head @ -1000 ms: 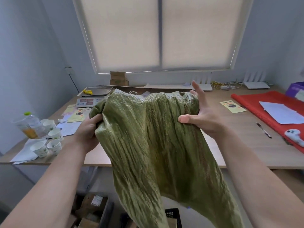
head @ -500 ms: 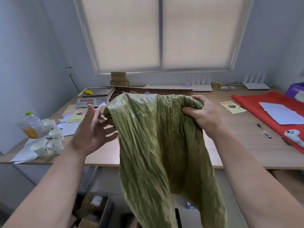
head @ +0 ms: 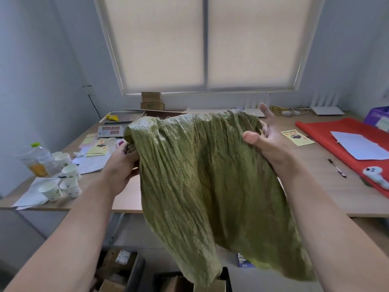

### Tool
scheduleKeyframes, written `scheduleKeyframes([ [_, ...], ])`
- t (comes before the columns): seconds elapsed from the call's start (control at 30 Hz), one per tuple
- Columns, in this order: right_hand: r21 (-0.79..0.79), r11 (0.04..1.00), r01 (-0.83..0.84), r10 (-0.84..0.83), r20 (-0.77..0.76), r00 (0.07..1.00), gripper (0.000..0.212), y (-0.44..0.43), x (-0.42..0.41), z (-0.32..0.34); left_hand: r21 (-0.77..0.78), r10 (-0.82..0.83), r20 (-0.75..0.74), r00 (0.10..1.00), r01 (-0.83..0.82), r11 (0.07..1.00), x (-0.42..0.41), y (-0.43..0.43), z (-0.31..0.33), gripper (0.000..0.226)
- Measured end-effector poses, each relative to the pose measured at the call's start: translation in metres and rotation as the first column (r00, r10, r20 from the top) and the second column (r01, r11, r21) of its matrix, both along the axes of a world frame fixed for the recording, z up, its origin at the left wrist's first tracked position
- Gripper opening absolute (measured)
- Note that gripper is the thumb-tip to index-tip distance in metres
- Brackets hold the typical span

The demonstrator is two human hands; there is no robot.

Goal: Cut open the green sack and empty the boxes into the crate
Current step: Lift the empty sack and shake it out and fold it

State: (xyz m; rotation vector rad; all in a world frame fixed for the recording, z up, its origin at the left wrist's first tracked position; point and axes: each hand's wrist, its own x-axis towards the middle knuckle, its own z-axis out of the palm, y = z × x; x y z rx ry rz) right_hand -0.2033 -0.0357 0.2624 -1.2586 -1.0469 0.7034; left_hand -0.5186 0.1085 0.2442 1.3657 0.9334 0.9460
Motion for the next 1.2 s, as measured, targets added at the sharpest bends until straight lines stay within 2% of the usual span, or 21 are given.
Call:
scheduleKeyframes([
  [0.07, 0.02, 0.999, -0.032, 0.029, 0.126, 0.992, 0.108, -0.004, -0.004, 0.002, -0.033, -0.018, -0.027, 0.999, 0.017, 0.999, -0.002, 0.003, -0.002, 0.016],
  [0.13, -0.002, 1.0, 0.024, -0.023, 0.232, 0.972, 0.11, -0.002, -0.006, 0.001, -0.082, -0.018, -0.056, 0.998, 0.013, 0.997, 0.0, 0.0, -0.002, 0.019],
  [0.27, -0.018, 0.996, 0.086, -0.077, 0.289, 0.954, 0.111, 0.007, -0.004, -0.003, -0.216, -0.026, -0.077, 0.997, 0.009, 0.976, 0.002, -0.001, -0.002, 0.05],
  [0.3, -0.005, 0.993, 0.115, -0.108, 0.308, 0.945, 0.107, 0.008, -0.003, -0.004, -0.249, -0.037, -0.057, 0.998, 0.022, 0.968, 0.002, -0.001, -0.002, 0.055],
  [0.4, 0.037, 0.973, 0.229, -0.227, 0.37, 0.901, 0.093, 0.009, -0.001, -0.004, -0.261, -0.049, 0.082, 0.995, 0.069, 0.963, 0.002, -0.003, 0.003, 0.048],
  [0.5, 0.046, 0.946, 0.32, -0.311, 0.402, 0.861, 0.083, 0.012, -0.004, -0.005, -0.172, -0.082, 0.229, 0.97, 0.123, 0.977, 0.001, -0.003, 0.002, 0.069],
  [0.57, 0.03, 0.936, 0.352, -0.33, 0.43, 0.84, 0.079, 0.014, -0.004, -0.007, -0.059, -0.161, 0.151, 0.975, 0.172, 0.983, 0.0, -0.003, 0.001, 0.103],
  [0.63, -0.004, 0.931, 0.365, -0.326, 0.442, 0.835, 0.079, 0.018, -0.003, -0.009, 0.067, -0.186, -0.084, 0.979, 0.191, 0.979, 0.002, 0.0, 0.001, 0.129],
  [0.67, -0.021, 0.93, 0.367, -0.323, 0.433, 0.842, 0.08, 0.019, -0.002, -0.01, 0.153, -0.141, -0.217, 0.966, 0.176, 0.972, 0.003, 0.001, 0.002, 0.133],
  [0.7, -0.038, 0.93, 0.367, -0.319, 0.417, 0.851, 0.081, 0.02, 0.0, -0.01, 0.218, -0.088, -0.313, 0.946, 0.162, 0.962, 0.004, 0.002, 0.003, 0.131],
  [0.73, -0.051, 0.929, 0.366, -0.318, 0.392, 0.863, 0.082, 0.021, 0.0, -0.01, 0.246, -0.066, -0.334, 0.94, 0.155, 0.957, 0.006, 0.002, 0.004, 0.124],
  [0.87, -0.055, 0.938, 0.342, -0.314, 0.281, 0.907, 0.09, 0.015, 0.003, -0.008, 0.188, -0.066, -0.15, 0.986, 0.094, 0.978, 0.008, 0.004, 0.003, 0.083],
  [0.93, -0.045, 0.972, 0.229, -0.211, 0.254, 0.944, 0.102, 0.008, 0.003, -0.004, 0.091, -0.031, -0.044, 0.999, 0.035, 0.995, 0.006, 0.005, 0.0, 0.071],
  [1.0, -0.054, 0.995, 0.079, -0.06, 0.285, 0.956, 0.11, 0.004, 0.004, -0.002, -0.014, -0.017, 0.046, 0.999, 0.018, 1.0, 0.001, 0.008, -0.001, 0.062],
  [1.07, -0.096, 0.995, -0.015, 0.05, 0.375, 0.926, 0.117, 0.001, 0.004, -0.001, -0.113, -0.047, 0.099, 0.994, 0.058, 0.992, -0.004, 0.01, 0.0, 0.055],
  [1.2, -0.095, 0.995, 0.02, 0.03, 0.497, 0.867, 0.124, 0.002, 0.006, -0.005, -0.284, -0.088, 0.112, 0.99, 0.116, 0.952, -0.013, 0.009, 0.001, 0.025],
])
